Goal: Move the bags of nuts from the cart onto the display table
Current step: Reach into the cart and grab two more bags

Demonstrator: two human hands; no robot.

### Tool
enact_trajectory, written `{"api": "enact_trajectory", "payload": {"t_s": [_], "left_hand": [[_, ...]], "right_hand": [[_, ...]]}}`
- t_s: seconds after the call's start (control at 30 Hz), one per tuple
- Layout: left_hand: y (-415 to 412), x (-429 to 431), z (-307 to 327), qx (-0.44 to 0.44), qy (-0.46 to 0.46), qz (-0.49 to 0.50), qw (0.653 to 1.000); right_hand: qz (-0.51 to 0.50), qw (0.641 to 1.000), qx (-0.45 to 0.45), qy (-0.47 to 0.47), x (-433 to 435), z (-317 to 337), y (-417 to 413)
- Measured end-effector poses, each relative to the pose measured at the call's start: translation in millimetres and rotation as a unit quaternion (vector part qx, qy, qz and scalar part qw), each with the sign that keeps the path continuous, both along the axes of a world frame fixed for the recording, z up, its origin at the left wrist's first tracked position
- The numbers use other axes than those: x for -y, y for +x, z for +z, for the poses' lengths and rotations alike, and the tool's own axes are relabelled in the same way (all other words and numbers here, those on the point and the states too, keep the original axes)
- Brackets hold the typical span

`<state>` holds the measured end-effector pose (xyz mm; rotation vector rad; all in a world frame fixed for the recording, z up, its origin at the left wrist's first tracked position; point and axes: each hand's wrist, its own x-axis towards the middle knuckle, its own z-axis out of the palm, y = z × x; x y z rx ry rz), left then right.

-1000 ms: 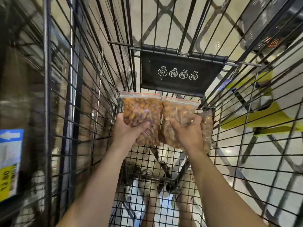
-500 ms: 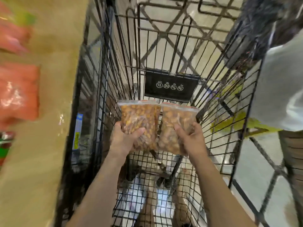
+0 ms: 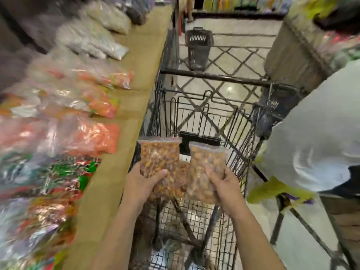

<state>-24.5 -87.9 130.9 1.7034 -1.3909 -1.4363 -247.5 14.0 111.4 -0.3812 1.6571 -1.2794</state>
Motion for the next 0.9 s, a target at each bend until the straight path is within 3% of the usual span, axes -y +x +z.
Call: {"api": "enact_trajectory", "payload": {"t_s": [0.37, 0.67, 0.9], "left_hand": [[52.2, -128.3, 111.4, -0.002, -0.149, 0.082, 0.985], [131.7, -222.8, 149.9, -0.054, -0.127, 0.234, 0.962], [212.2, -278.5, 160.0, -0.053, -0.175, 0.337, 0.924]], "right_hand": [[0.153, 0.981, -0.038, -0.114, -54.4, 95.6, 20.1], [0.268, 0.95, -0.038, -0.157, -77.8, 152.0, 93.7], [0.342, 0.921, -0.033, -0.182, -84.2, 166.7, 185.5]]}}
